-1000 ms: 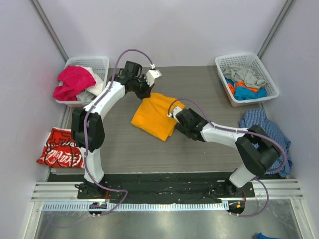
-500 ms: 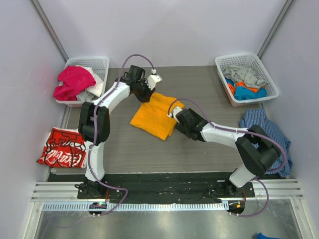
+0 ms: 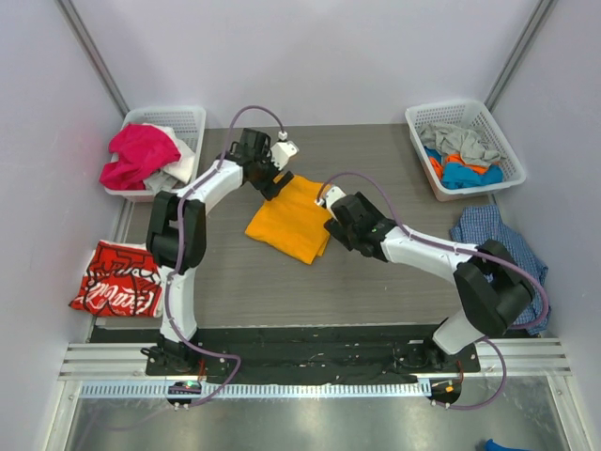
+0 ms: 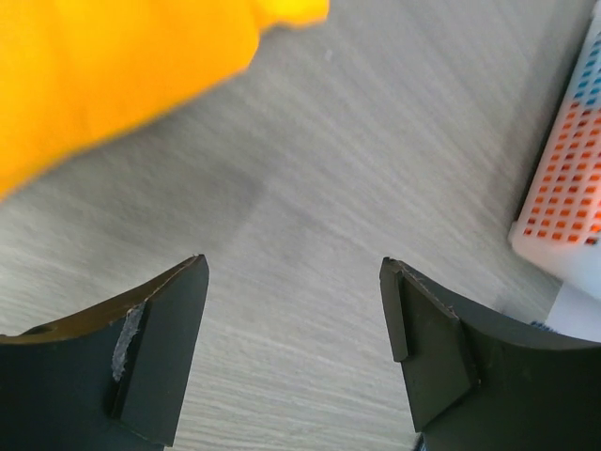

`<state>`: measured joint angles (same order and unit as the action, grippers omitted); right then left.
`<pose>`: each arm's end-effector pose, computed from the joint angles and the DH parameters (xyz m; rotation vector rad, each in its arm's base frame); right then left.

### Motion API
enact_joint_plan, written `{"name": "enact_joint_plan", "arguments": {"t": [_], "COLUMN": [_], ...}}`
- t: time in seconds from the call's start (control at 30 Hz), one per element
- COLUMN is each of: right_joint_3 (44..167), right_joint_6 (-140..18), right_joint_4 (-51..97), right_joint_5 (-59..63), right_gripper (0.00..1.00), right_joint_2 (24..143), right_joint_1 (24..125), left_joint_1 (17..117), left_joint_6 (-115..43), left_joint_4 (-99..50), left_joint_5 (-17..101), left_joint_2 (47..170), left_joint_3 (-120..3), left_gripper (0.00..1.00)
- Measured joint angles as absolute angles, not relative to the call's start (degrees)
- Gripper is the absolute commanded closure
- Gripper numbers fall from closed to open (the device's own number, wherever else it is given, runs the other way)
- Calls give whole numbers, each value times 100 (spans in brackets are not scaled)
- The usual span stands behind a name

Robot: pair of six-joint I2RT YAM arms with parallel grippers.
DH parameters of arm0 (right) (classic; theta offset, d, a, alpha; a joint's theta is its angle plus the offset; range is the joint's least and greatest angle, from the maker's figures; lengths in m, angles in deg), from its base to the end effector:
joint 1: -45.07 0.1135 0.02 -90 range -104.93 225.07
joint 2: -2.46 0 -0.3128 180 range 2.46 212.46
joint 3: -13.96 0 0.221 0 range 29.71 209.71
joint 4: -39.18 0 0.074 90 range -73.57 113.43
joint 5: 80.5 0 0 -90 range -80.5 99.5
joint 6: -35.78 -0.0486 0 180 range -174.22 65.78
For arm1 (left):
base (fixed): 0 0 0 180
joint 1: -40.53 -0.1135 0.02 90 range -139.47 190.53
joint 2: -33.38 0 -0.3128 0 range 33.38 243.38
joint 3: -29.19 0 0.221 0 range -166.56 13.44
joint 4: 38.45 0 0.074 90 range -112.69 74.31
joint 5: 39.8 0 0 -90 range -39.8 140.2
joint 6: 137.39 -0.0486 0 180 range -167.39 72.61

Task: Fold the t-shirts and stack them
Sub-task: Smooth out wrinkles on the folded tshirt

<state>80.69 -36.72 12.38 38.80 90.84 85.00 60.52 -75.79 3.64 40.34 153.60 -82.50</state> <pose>0.2405 0.1703 0.2575 -0.9078 2.1333 -0.4214 0.4420 -0.1696 0.2568 1.0690 2.1954 -0.1459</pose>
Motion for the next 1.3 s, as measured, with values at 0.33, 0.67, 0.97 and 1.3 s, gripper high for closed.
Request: {"name": "enact_joint_plan", "arguments": {"t": [0.33, 0.67, 0.97, 1.3], "right_joint_3": [9193, 10139, 10638, 10638], "right_joint_6": [-3622, -3487, -3419, -3312], "right_joint_4": [1454, 1583, 1636, 1662], "right_joint_5": [3681, 3406, 3244, 3192], "right_gripper": [18, 19, 19, 20], "right_joint_2": [9632, 10922, 11427, 11438], "right_joint_1": [8484, 8476, 8476, 8476], "left_joint_1": [5453, 5046, 4856, 4788], "left_joint_6": [-7411, -7315, -7335, -7357], "left_joint_4": [974, 1513, 2661, 3441], "left_joint_5": [3181, 2228, 1271, 1135], "left_joint_2": [15367, 15476, 16424, 16896], "left_joint_3": [-8792, -8976, -10080, -10292], "left_gripper": [0, 0, 0, 0]}}
